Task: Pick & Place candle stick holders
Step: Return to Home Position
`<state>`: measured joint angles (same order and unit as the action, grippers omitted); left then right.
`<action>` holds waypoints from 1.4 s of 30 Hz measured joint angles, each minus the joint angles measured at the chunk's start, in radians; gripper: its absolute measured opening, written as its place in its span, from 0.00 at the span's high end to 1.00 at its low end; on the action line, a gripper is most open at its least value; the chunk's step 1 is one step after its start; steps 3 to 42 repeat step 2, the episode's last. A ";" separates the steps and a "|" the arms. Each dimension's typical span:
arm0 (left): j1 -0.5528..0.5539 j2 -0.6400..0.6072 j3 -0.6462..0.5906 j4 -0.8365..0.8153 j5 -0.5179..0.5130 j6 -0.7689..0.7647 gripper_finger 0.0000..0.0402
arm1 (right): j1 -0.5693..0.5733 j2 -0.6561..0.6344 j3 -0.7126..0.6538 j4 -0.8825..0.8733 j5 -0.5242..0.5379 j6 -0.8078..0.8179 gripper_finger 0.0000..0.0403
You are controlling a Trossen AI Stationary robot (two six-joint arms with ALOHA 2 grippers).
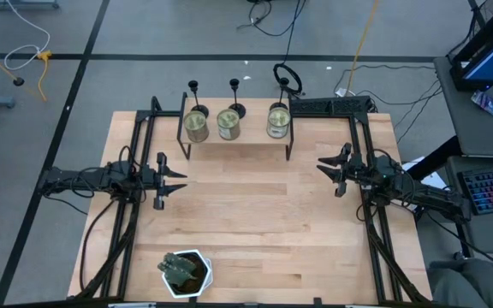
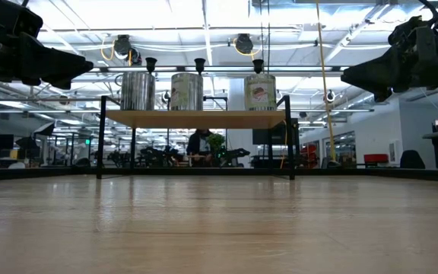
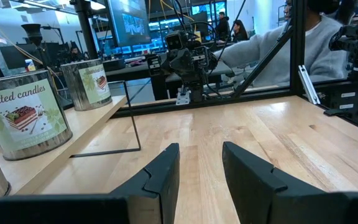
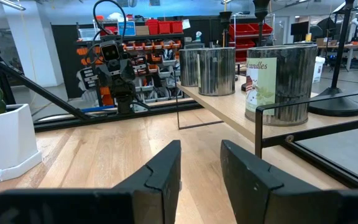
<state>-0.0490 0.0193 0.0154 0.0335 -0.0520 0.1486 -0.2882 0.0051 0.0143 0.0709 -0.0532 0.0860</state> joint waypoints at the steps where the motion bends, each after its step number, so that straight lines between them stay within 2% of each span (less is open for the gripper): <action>1: 0.000 0.000 0.000 0.000 0.000 0.000 0.68 | 0.000 0.000 0.000 0.000 0.000 0.000 0.74; 42: 0.000 0.000 0.000 0.000 0.000 0.000 0.68 | 0.000 0.000 0.000 0.000 0.000 0.000 0.74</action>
